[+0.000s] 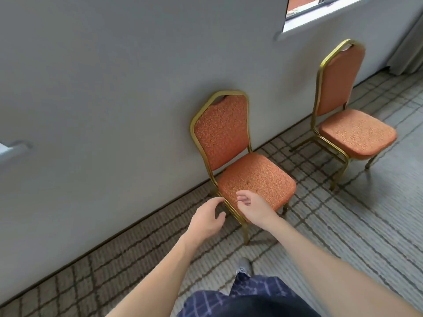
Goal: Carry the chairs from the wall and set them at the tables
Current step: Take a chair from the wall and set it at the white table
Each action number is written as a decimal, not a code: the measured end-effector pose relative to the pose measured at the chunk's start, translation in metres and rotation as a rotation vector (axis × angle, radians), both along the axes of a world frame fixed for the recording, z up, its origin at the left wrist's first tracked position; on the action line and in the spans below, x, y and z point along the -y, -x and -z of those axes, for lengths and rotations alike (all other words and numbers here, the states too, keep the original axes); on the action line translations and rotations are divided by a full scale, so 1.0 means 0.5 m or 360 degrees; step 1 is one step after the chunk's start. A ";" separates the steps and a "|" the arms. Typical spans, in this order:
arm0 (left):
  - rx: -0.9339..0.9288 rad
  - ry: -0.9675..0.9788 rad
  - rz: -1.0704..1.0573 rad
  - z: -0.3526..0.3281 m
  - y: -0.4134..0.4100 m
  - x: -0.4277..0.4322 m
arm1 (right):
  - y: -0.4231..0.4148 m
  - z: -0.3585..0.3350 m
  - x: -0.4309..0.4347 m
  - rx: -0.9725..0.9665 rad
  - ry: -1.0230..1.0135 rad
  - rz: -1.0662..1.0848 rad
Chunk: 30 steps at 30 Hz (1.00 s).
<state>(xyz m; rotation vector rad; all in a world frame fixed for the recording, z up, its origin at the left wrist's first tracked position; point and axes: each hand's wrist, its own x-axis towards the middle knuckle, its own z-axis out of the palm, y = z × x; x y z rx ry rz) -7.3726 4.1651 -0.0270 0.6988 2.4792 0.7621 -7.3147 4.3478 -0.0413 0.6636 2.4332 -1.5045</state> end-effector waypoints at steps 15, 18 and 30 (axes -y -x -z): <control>-0.0028 -0.0191 0.0207 0.000 0.643 -0.265 | 0.602 -0.069 -0.167 -0.0082 -0.0158 0.0122; 0.0006 -0.0316 0.0315 0.018 0.747 -0.309 | 0.699 -0.070 -0.176 -0.0083 -0.0143 0.0240; 0.0323 -0.0077 0.0476 0.068 1.045 -0.352 | 1.000 -0.068 -0.187 0.0078 0.0043 0.0617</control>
